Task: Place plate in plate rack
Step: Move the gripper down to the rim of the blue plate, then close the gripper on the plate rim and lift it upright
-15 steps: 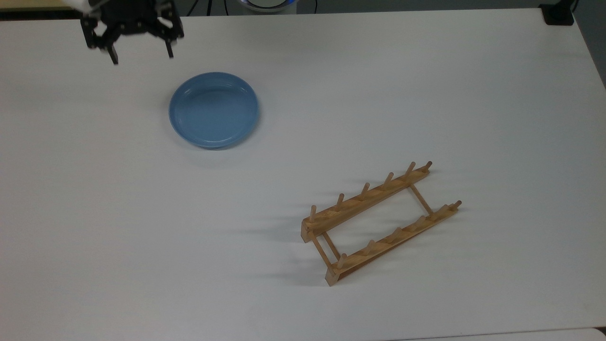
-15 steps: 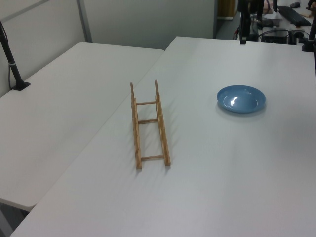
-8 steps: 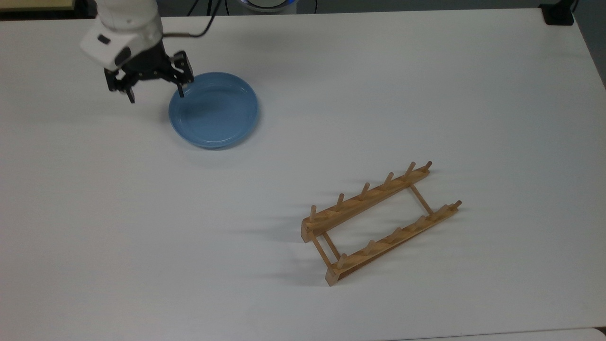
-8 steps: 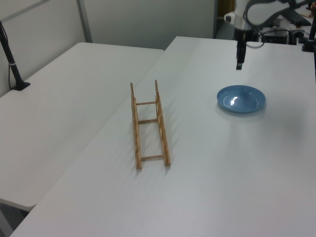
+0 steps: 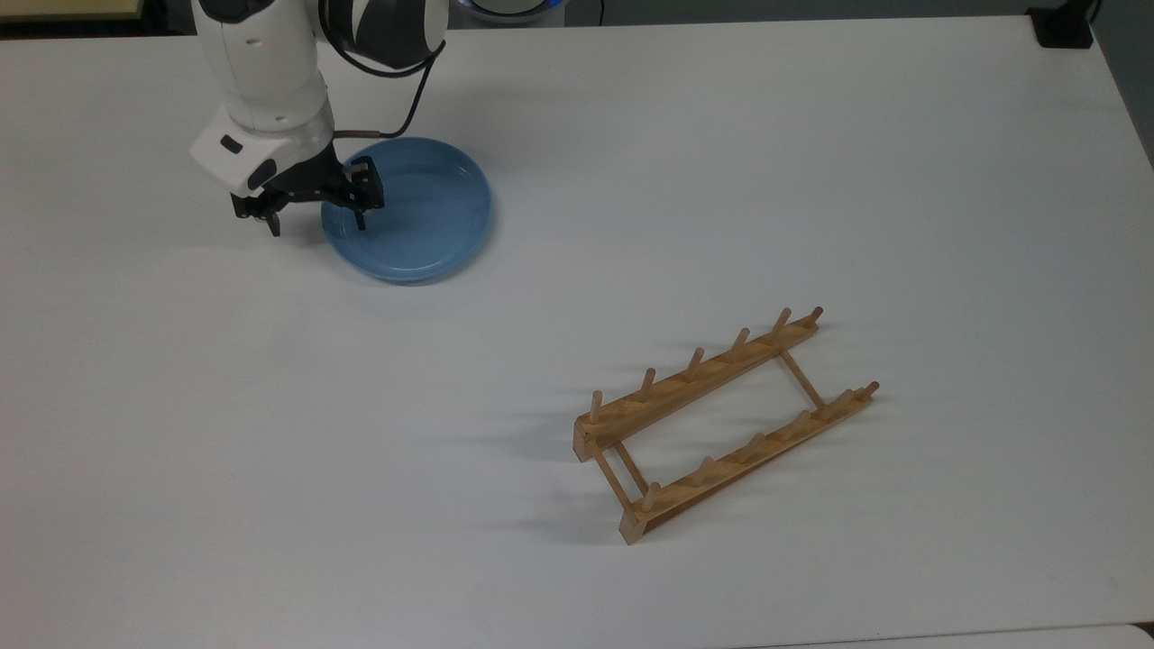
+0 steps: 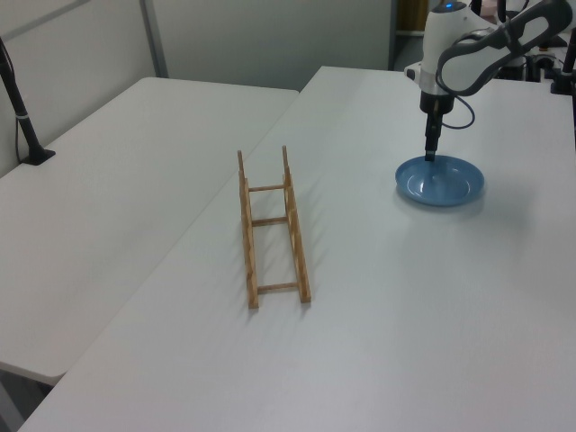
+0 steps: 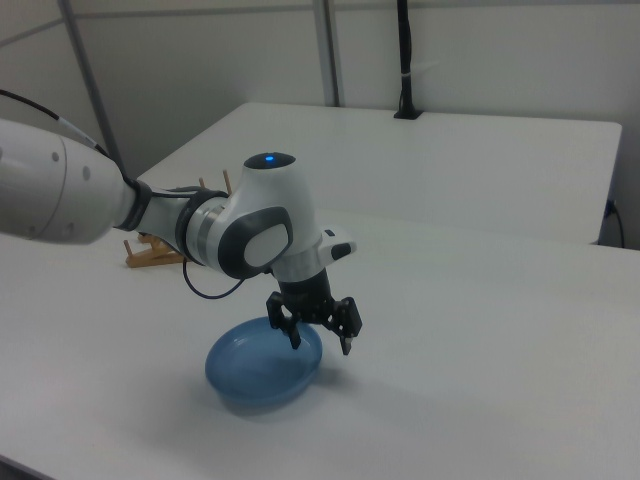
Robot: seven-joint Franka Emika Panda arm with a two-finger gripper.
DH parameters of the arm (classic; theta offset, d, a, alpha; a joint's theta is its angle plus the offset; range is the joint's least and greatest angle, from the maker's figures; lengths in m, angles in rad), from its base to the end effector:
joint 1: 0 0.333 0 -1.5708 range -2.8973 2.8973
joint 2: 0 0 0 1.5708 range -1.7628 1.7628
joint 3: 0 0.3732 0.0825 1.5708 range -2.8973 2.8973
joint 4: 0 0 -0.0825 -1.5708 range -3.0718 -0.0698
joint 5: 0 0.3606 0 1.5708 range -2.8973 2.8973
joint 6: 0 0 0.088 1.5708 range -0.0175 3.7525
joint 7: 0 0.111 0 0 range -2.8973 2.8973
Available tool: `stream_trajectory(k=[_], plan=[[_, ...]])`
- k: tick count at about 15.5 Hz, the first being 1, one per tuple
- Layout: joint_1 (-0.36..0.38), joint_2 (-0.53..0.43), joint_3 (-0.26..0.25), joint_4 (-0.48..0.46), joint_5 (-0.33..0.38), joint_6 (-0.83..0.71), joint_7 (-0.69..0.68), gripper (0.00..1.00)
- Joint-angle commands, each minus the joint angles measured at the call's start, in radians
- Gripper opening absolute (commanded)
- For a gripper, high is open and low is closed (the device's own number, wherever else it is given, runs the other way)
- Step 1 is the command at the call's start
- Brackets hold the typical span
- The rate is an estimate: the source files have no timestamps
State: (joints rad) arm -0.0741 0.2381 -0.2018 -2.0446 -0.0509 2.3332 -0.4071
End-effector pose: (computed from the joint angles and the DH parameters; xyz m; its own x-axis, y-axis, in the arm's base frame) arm 0.5675 -0.1550 0.3994 0.9850 0.1721 0.0144 0.1698 -0.9804 0.0997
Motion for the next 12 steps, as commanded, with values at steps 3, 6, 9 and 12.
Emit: stream_trajectory(k=[3, 6, 9, 12], plan=[[0.008, 0.021, 0.005, -0.011, 0.002, 0.038, 0.097, 0.65], [0.010, 0.024, 0.007, -0.009, 0.002, 0.037, 0.116, 0.26], [0.013, 0.023, 0.009, -0.008, 0.002, 0.037, 0.149, 0.05], [0.013, 0.018, 0.009, -0.003, 0.002, 0.029, 0.151, 0.00]])
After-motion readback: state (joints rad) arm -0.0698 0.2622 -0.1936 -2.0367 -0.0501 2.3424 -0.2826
